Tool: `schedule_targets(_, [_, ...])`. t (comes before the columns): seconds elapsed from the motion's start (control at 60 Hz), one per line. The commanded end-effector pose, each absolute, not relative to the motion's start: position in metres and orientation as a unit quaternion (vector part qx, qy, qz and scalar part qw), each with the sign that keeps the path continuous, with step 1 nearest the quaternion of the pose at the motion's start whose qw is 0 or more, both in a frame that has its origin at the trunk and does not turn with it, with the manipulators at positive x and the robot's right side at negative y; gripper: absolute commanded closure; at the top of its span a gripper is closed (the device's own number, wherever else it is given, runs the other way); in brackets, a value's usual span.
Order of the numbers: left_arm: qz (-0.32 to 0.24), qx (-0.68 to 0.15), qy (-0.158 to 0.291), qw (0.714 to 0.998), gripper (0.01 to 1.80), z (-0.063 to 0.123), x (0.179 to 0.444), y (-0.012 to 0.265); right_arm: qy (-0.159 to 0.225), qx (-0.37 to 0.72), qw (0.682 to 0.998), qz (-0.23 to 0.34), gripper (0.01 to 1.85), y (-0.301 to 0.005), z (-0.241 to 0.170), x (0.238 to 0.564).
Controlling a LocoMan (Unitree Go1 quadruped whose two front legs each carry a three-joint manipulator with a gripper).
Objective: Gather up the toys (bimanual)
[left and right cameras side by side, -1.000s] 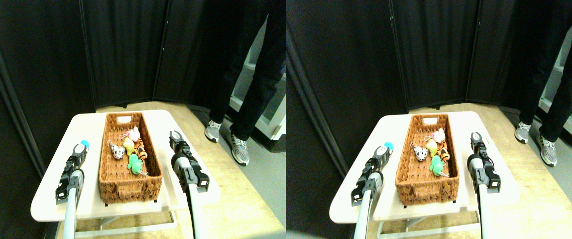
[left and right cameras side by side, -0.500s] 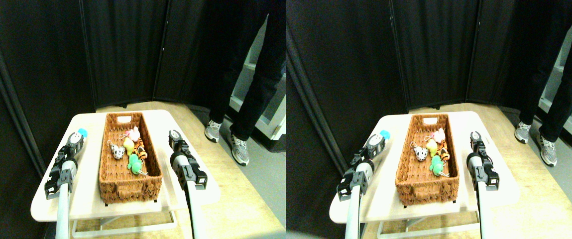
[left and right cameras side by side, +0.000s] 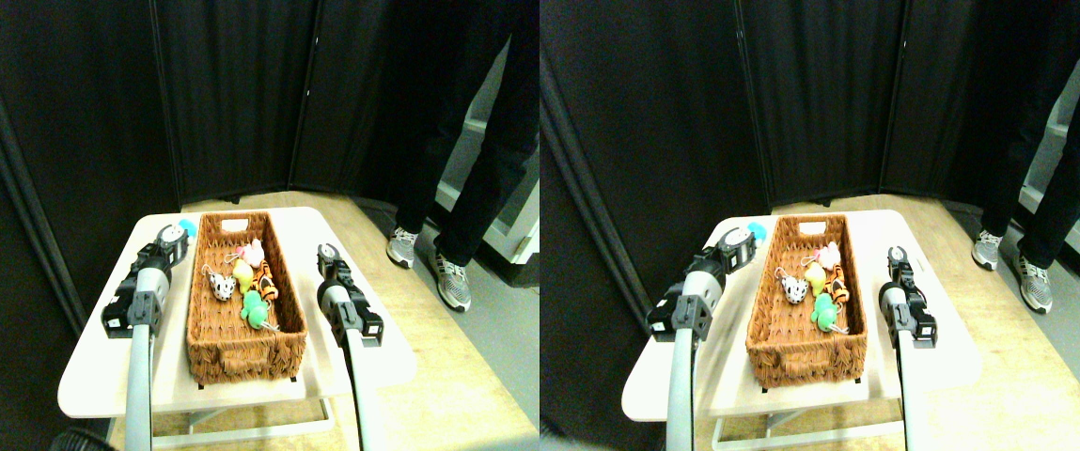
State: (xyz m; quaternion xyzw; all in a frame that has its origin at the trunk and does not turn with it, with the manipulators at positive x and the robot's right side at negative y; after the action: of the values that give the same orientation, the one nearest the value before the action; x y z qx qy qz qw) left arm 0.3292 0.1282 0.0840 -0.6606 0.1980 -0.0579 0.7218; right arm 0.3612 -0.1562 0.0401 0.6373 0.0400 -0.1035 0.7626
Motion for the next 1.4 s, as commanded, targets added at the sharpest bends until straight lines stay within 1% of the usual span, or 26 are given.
schedule_targets(0.017, [-0.091,-0.656,0.187,0.726,1.80,0.099,0.331,0.115,0.019,0.633,0.768,-0.097,1.85,-0.157,0.046,0.362])
schedule_targets(0.15, [-0.109,-0.660,0.201,0.715,1.80,0.106,0.330,0.095,0.019,0.639,0.763,-0.096,1.85,-0.159,0.045,0.362])
schedule_targets(0.183, [-0.119,-0.663,0.211,0.708,1.80,0.106,0.330,0.089,0.018,0.638,0.764,-0.096,1.85,-0.160,0.045,0.361])
schedule_targets(0.25, [-0.114,-0.674,0.220,0.696,1.80,0.106,0.329,0.082,0.018,0.639,0.763,-0.096,1.85,-0.160,0.045,0.361])
schedule_targets(0.367, [-0.110,-0.677,0.229,0.691,1.80,0.100,0.327,0.069,0.015,0.640,0.763,-0.094,1.85,-0.162,0.046,0.360])
schedule_targets(0.5, [-0.110,-0.679,0.248,0.682,1.80,0.092,0.326,0.070,0.011,0.642,0.761,-0.095,1.85,-0.164,0.047,0.359])
schedule_targets(0.567, [-0.114,-0.668,0.262,0.687,1.53,0.090,0.327,0.075,0.009,0.640,0.762,-0.094,1.85,-0.164,0.048,0.358])
schedule_targets(0.6, [-0.116,-0.665,0.262,0.689,1.48,0.090,0.327,0.075,0.009,0.640,0.763,-0.094,1.85,-0.164,0.048,0.358])
schedule_targets(0.65, [-0.120,-0.648,0.252,0.709,1.23,0.089,0.327,0.078,0.006,0.638,0.763,-0.098,1.85,-0.164,0.048,0.357])
schedule_targets(0.717, [-0.118,-0.640,0.243,0.720,1.14,0.089,0.326,0.080,0.008,0.640,0.762,-0.099,1.85,-0.163,0.048,0.357])
schedule_targets(0.9, [-0.111,-0.654,0.239,0.709,0.98,0.092,0.326,0.089,0.010,0.638,0.764,-0.092,1.85,-0.164,0.048,0.357])
schedule_targets(0.95, [-0.116,-0.646,0.240,0.715,0.85,0.093,0.326,0.092,0.010,0.636,0.766,-0.092,1.85,-0.164,0.048,0.357])
schedule_targets(0.983, [-0.116,-0.648,0.243,0.712,0.77,0.094,0.326,0.093,0.010,0.637,0.765,-0.094,1.85,-0.163,0.048,0.357])
schedule_targets(1.017, [-0.116,-0.650,0.247,0.709,0.75,0.094,0.325,0.094,0.012,0.639,0.764,-0.091,1.85,-0.163,0.048,0.357])
schedule_targets(1.05, [-0.110,-0.642,0.236,0.721,0.78,0.094,0.325,0.097,0.012,0.638,0.764,-0.090,1.85,-0.163,0.048,0.357])
schedule_targets(1.067, [-0.109,-0.642,0.232,0.722,0.80,0.094,0.325,0.097,0.012,0.639,0.764,-0.090,1.85,-0.162,0.049,0.357])
schedule_targets(1.083, [-0.108,-0.643,0.224,0.725,0.88,0.094,0.325,0.099,0.011,0.640,0.763,-0.089,1.85,-0.162,0.049,0.357])
schedule_targets(1.1, [-0.108,-0.643,0.224,0.725,0.88,0.094,0.325,0.099,0.011,0.640,0.763,-0.089,1.85,-0.162,0.049,0.357])
schedule_targets(1.117, [-0.110,-0.644,0.215,0.726,1.00,0.094,0.325,0.100,0.013,0.640,0.764,-0.085,1.85,-0.162,0.048,0.358])
schedule_targets(1.167, [-0.107,-0.653,0.198,0.723,1.25,0.096,0.325,0.108,0.016,0.643,0.761,-0.087,1.85,-0.162,0.049,0.357])
schedule_targets(1.217, [-0.110,-0.653,0.194,0.724,1.38,0.097,0.327,0.120,0.018,0.645,0.760,-0.084,1.85,-0.162,0.050,0.357])
schedule_targets(1.25, [-0.109,-0.653,0.191,0.725,1.41,0.097,0.327,0.123,0.019,0.645,0.759,-0.084,1.85,-0.162,0.050,0.357])
schedule_targets(1.283, [-0.104,-0.648,0.179,0.733,1.49,0.097,0.327,0.133,0.019,0.645,0.760,-0.085,1.85,-0.162,0.051,0.356])
schedule_targets(1.35, [-0.110,-0.646,0.174,0.735,1.59,0.093,0.328,0.149,0.020,0.643,0.762,-0.080,1.85,-0.161,0.053,0.355])
schedule_targets(1.383, [-0.100,-0.643,0.155,0.743,1.66,0.089,0.326,0.158,0.020,0.639,0.765,-0.075,1.85,-0.161,0.054,0.354])
schedule_targets(1.4, [-0.100,-0.643,0.155,0.743,1.66,0.089,0.326,0.158,0.020,0.639,0.765,-0.075,1.85,-0.161,0.054,0.354])
